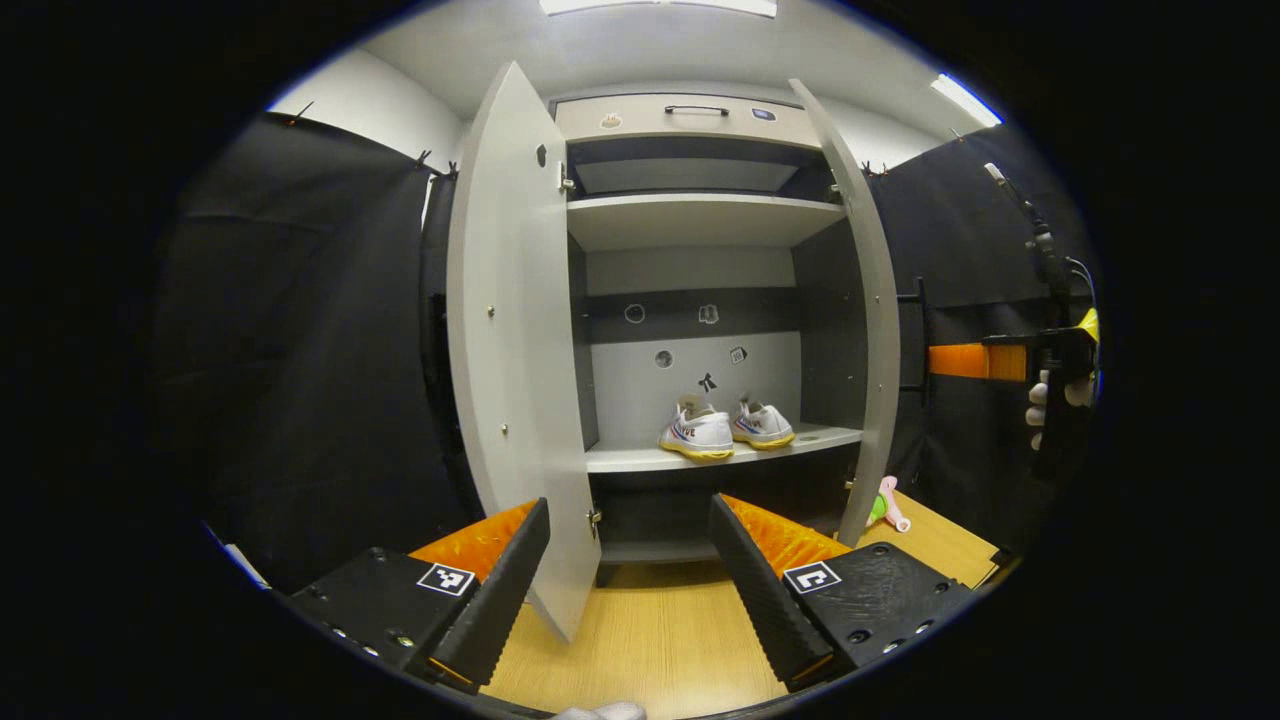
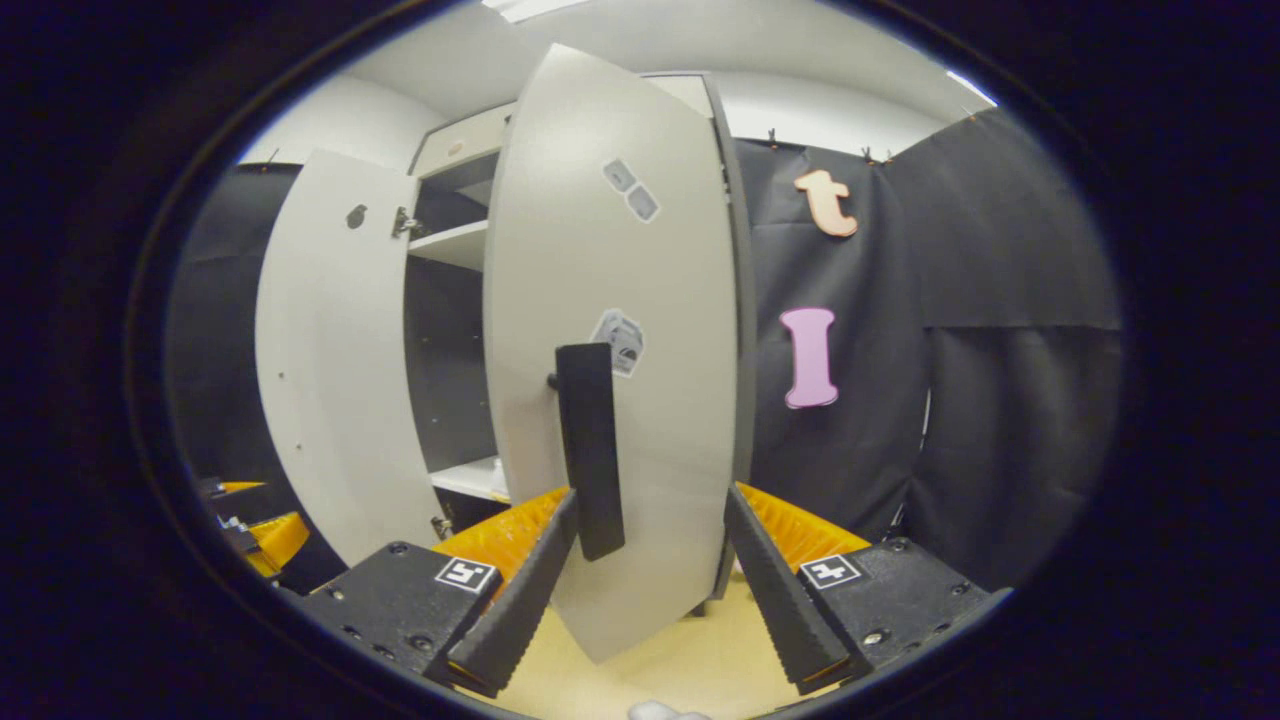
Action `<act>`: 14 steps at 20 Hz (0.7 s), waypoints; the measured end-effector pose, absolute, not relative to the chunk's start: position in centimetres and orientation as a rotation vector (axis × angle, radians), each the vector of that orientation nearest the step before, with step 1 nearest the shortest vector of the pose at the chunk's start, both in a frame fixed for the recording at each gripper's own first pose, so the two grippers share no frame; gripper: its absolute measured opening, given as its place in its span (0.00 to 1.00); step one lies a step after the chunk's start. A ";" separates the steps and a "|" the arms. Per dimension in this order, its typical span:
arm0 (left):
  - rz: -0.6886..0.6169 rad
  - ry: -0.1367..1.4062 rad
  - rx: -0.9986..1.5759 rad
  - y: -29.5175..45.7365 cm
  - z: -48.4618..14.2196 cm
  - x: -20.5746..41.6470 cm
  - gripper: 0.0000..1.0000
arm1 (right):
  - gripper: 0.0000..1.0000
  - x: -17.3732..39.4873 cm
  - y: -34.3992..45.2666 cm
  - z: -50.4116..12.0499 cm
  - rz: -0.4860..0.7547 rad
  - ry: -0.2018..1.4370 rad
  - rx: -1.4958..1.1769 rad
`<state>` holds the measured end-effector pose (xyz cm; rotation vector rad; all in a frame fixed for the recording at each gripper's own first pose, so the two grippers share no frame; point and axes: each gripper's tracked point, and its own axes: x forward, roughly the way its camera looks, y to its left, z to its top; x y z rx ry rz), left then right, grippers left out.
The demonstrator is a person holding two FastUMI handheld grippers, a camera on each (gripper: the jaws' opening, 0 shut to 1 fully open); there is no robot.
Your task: Grab one shoe with the right hand and put it into the shoe cabinet, grab the other shoe with the left hand and put it into the shoe cabinet; then close the right door with the right hand and the left door with the left hand.
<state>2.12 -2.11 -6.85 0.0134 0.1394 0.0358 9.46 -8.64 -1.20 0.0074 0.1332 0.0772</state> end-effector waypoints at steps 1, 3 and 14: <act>0.040 0.142 0.008 -1.5 -6.9 1.8 0.96 | 0.98 9.0 -8.1 -1.4 0.081 0.137 0.005; 0.056 0.140 0.013 0.0 -6.9 1.6 0.96 | 0.96 8.1 -6.6 -1.5 0.094 0.138 0.003; 0.189 0.090 0.053 12.2 -4.8 3.2 0.97 | 0.98 2.3 1.4 -4.3 0.177 0.189 -0.031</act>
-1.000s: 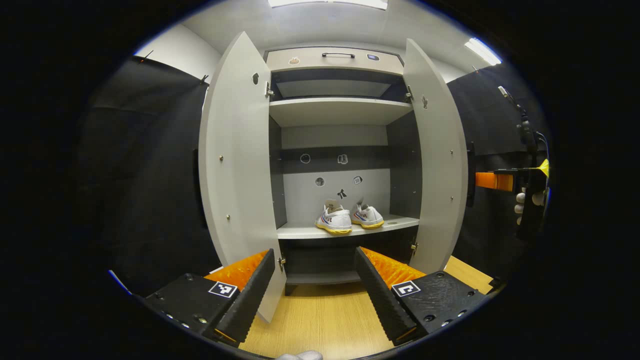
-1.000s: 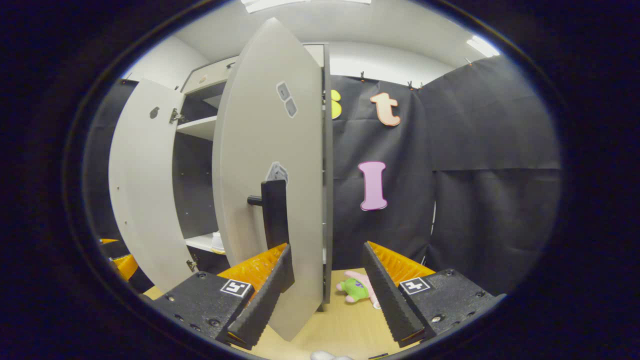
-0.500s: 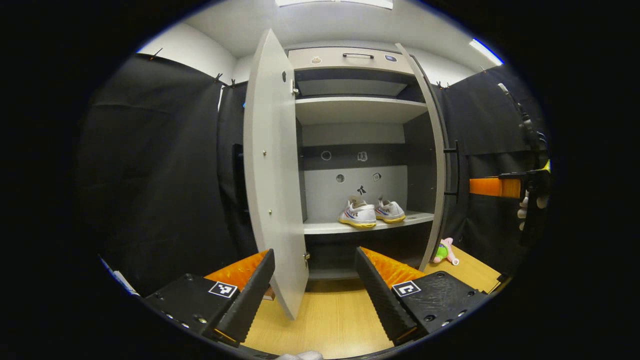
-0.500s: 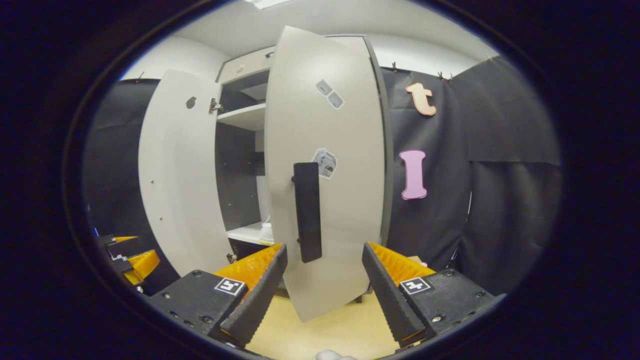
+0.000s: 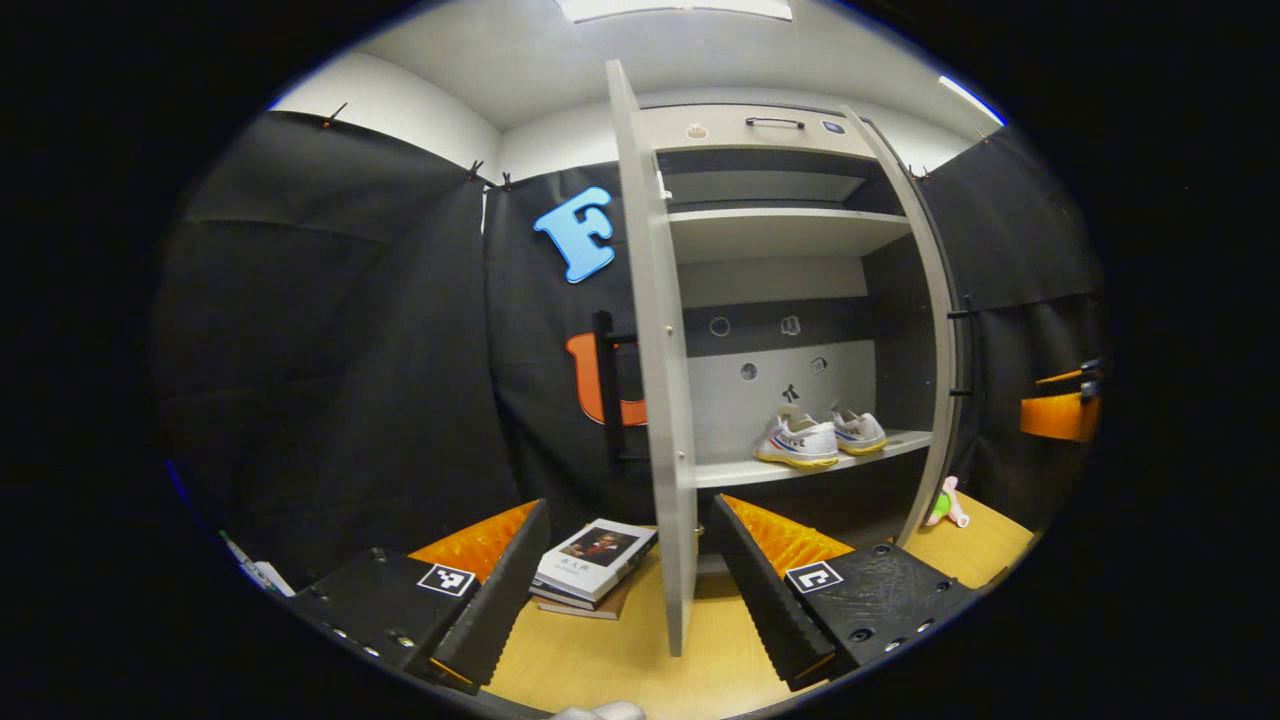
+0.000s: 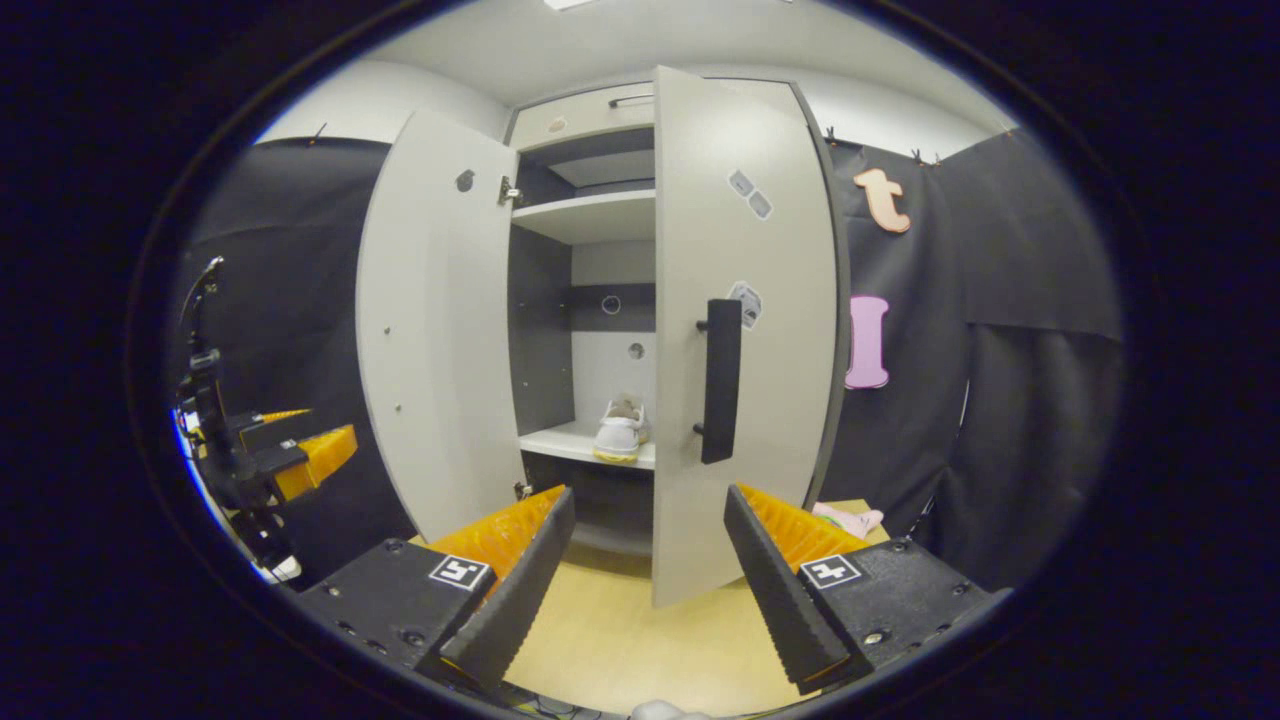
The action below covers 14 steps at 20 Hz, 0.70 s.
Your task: Grab one shoe with the right hand and put it into the shoe cabinet, grab the other shoe with the left hand and put it into the shoe cabinet; then close the right door with the right hand and the left door with the left hand.
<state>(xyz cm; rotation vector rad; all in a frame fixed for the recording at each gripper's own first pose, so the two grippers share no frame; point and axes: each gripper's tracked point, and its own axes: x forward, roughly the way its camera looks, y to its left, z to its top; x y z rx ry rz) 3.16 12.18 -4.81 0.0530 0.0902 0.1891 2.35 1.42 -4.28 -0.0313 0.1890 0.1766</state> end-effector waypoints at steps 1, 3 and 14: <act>0.216 0.089 0.054 13.7 -4.5 3.7 0.97 | 0.98 1.8 1.7 -4.8 0.179 0.201 -0.027; 0.269 0.083 0.054 16.8 -4.1 5.4 0.97 | 0.98 0.9 2.2 -5.6 0.179 0.222 -0.022; 0.272 0.081 0.050 18.8 -3.8 10.9 0.91 | 0.98 -0.9 0.2 -6.3 0.138 0.258 0.004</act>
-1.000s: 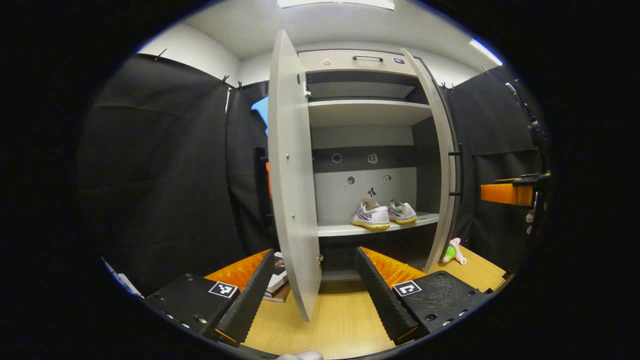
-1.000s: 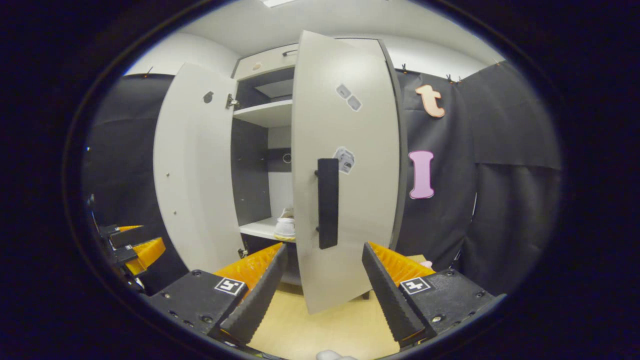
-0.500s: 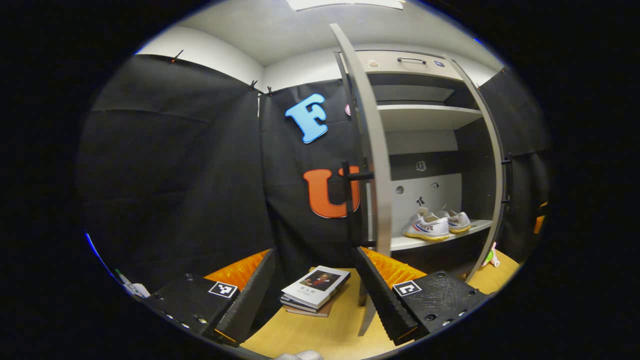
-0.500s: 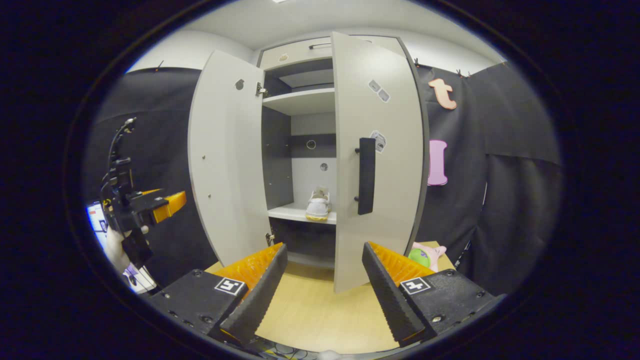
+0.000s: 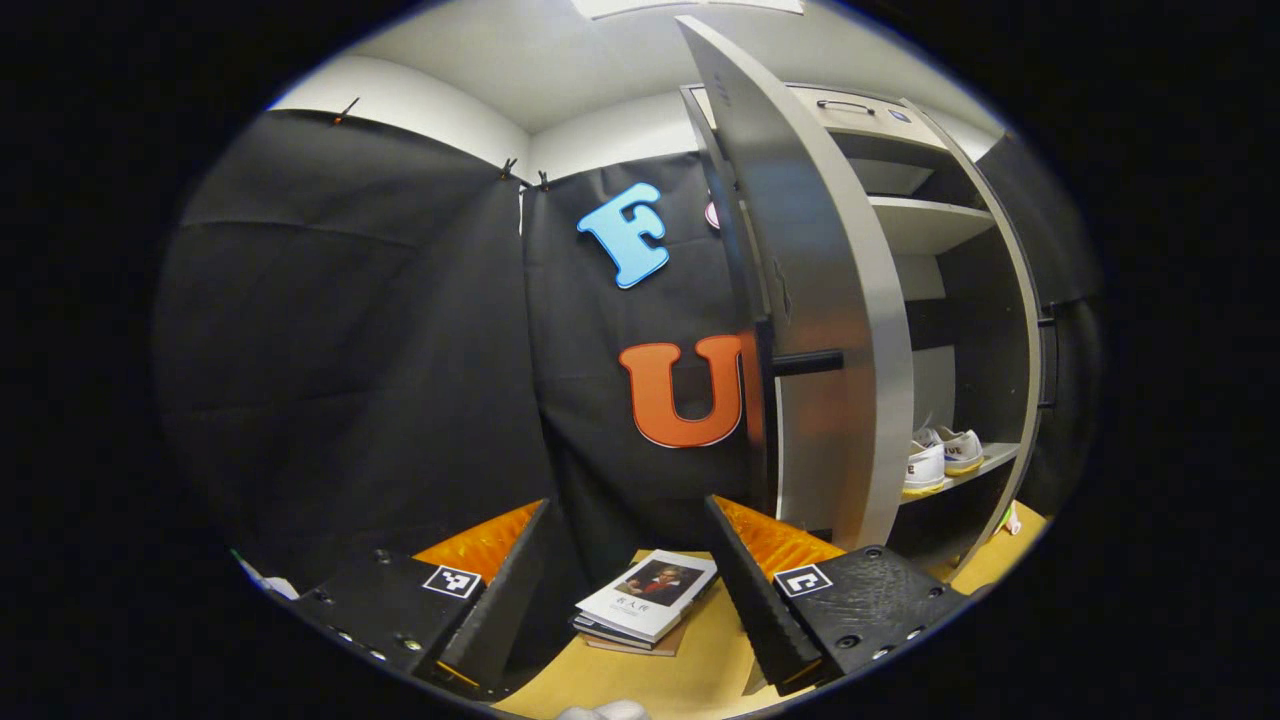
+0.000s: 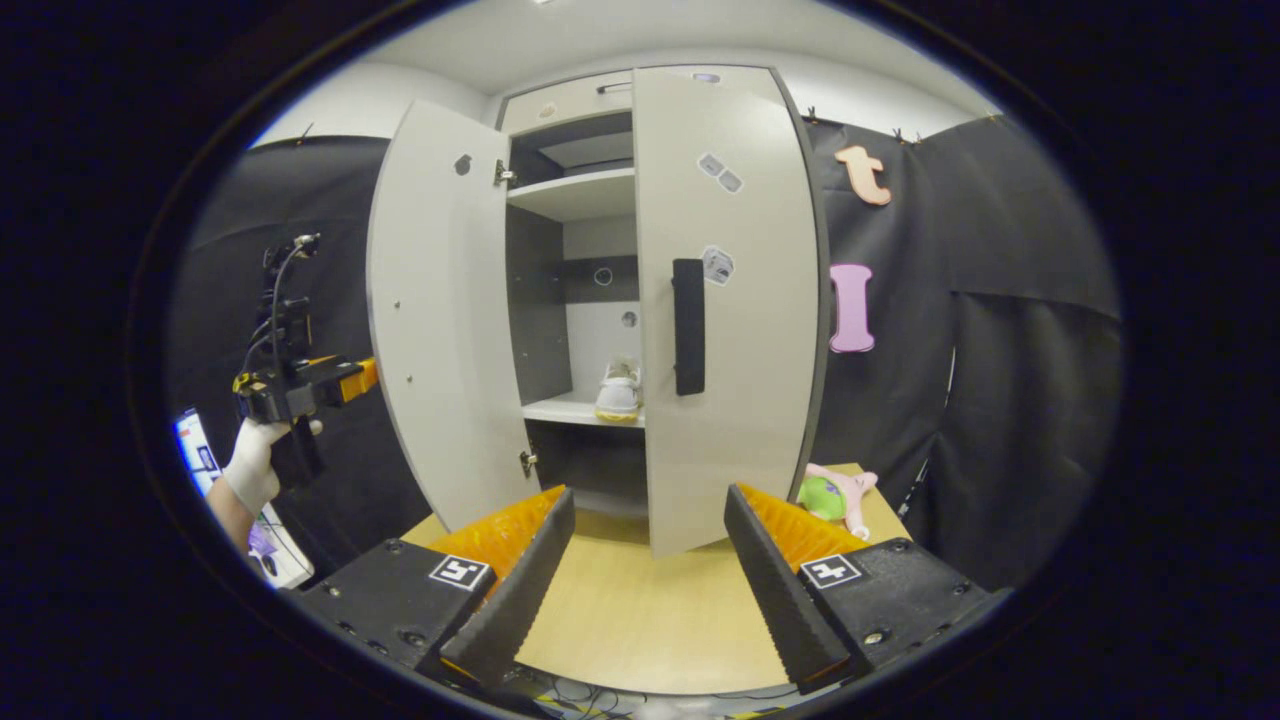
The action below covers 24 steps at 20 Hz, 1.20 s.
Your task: Grab one shoe with the right hand and put it into the shoe cabinet, grab the other shoe with the left hand and put it into the shoe cabinet; then close the right door with the right hand and the left door with the left hand.
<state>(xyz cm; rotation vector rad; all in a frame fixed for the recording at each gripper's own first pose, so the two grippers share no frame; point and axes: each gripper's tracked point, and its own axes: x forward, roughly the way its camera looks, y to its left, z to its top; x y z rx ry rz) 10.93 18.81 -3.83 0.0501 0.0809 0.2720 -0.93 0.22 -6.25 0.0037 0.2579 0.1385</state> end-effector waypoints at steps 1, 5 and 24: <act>0.267 0.098 0.043 18.4 -4.0 10.9 0.90 | 0.98 -0.8 0.3 -6.3 0.144 0.260 0.003; 0.237 0.100 0.057 16.0 -3.8 10.8 0.84 | 0.98 -0.3 0.6 -6.2 0.182 0.262 0.007; 0.035 0.131 0.002 0.3 -3.6 11.9 1.00 | 0.98 -0.2 -4.6 -3.8 0.135 0.212 0.012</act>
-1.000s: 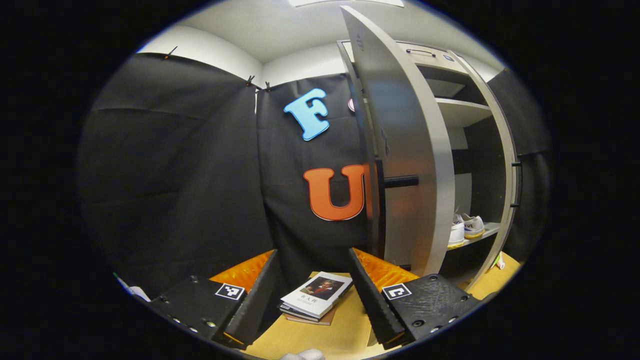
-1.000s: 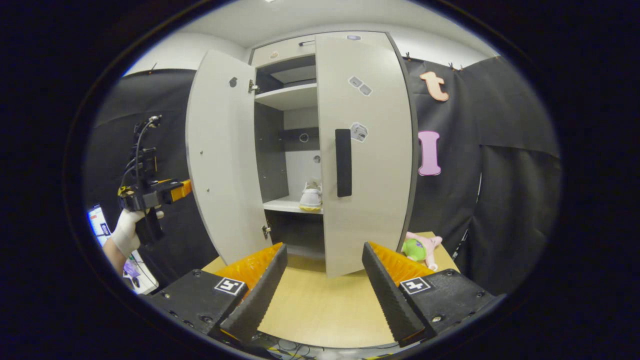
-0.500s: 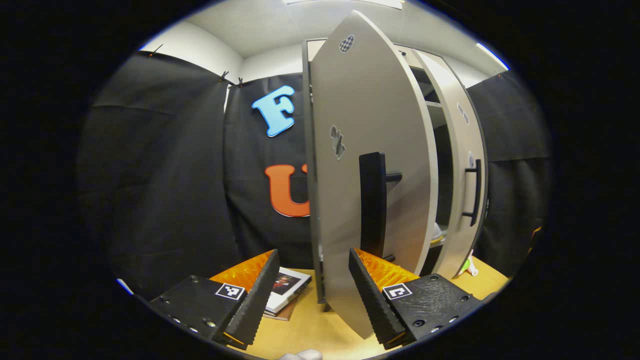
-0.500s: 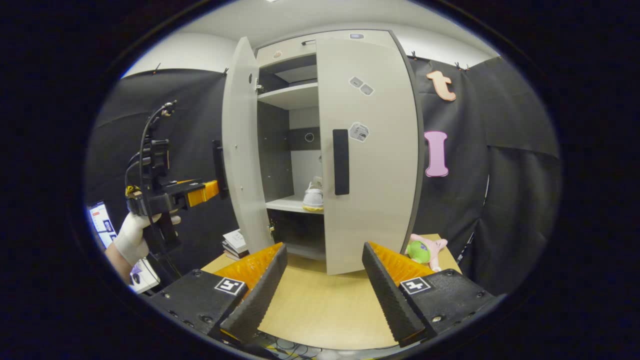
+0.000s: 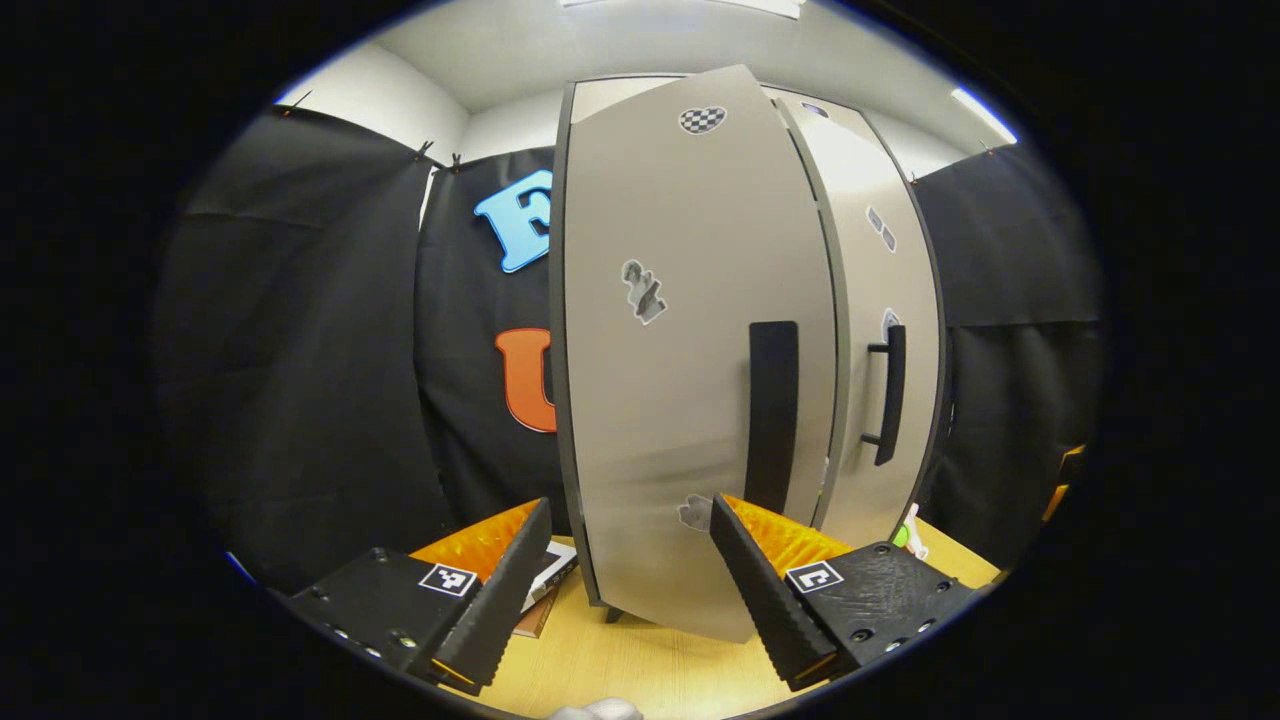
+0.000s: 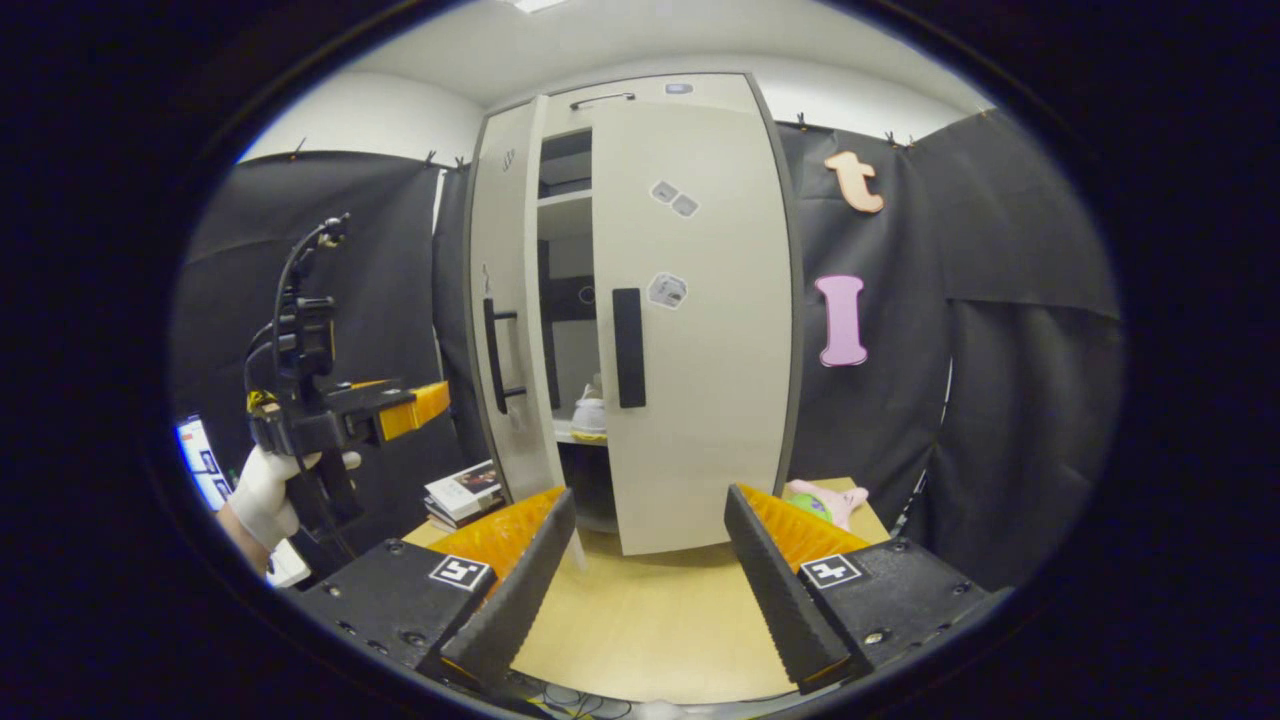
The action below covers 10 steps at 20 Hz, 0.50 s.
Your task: Grab one shoe with the right hand and put it into the shoe cabinet, grab the other shoe with the left hand and put it into the shoe cabinet; then close the right door with the right hand and the left door with the left hand.
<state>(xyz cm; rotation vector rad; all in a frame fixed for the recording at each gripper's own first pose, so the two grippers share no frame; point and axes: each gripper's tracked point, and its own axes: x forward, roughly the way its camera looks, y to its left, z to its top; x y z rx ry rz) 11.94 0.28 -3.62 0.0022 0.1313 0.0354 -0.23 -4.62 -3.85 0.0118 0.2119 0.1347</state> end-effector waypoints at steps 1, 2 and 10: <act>0.023 0.137 0.006 -0.2 -3.6 11.4 0.96 | 0.98 -0.2 -4.8 -3.8 0.128 0.210 0.010; 0.015 0.138 0.010 -0.7 -3.5 10.7 0.96 | 0.95 -0.1 -4.9 -3.7 0.120 0.207 0.007; -0.042 0.125 0.047 -2.9 -2.2 5.1 1.00 | 0.98 -0.8 -4.3 -2.4 0.080 0.160 0.021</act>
